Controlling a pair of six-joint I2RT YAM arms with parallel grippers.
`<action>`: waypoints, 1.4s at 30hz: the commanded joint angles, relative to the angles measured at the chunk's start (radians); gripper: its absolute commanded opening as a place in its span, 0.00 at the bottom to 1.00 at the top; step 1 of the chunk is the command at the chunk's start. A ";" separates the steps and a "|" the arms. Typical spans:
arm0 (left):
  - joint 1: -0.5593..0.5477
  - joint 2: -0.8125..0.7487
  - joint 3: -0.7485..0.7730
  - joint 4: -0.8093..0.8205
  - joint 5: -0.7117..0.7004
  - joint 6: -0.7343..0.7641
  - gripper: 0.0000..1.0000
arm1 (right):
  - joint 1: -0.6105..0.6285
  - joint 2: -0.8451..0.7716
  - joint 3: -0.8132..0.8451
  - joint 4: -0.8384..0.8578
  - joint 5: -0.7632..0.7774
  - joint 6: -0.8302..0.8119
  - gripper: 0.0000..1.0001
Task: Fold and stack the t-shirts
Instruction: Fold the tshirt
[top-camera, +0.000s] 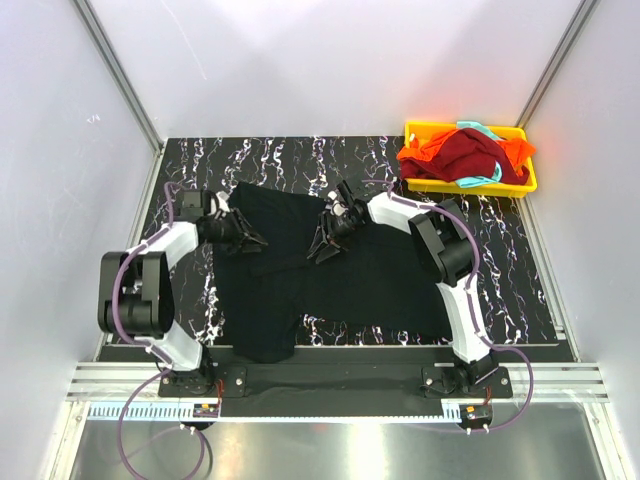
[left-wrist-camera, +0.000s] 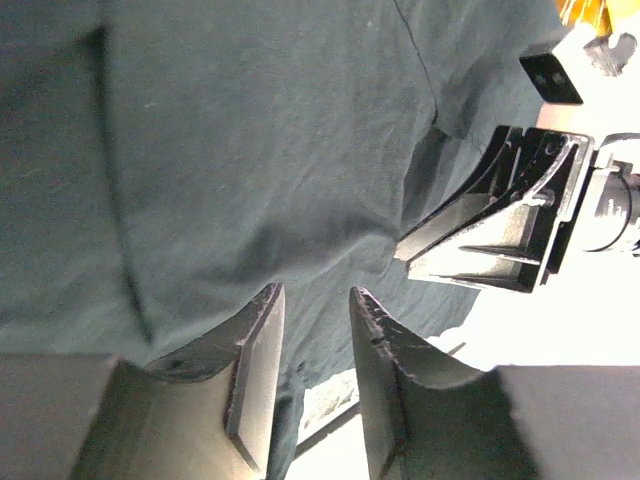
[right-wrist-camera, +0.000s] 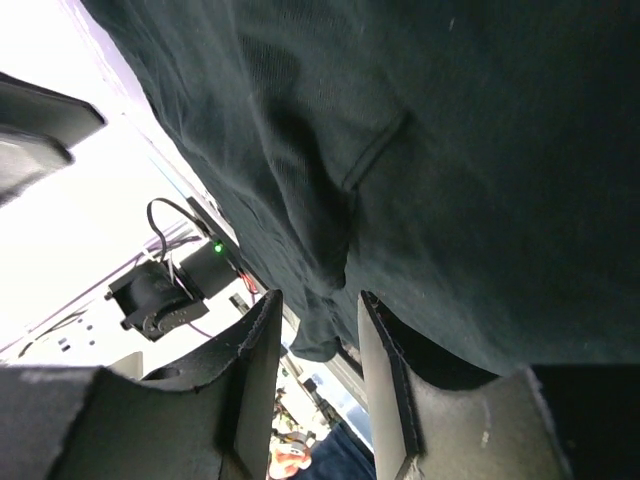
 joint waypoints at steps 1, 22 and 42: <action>-0.013 0.042 0.019 0.085 0.061 -0.049 0.36 | 0.008 0.008 0.000 0.061 -0.033 0.044 0.43; -0.013 -0.110 -0.185 0.060 -0.168 -0.064 0.60 | 0.016 0.024 -0.022 0.120 -0.042 0.070 0.43; -0.013 -0.026 -0.165 0.119 -0.158 -0.057 0.20 | 0.016 0.034 -0.012 0.124 -0.054 0.070 0.43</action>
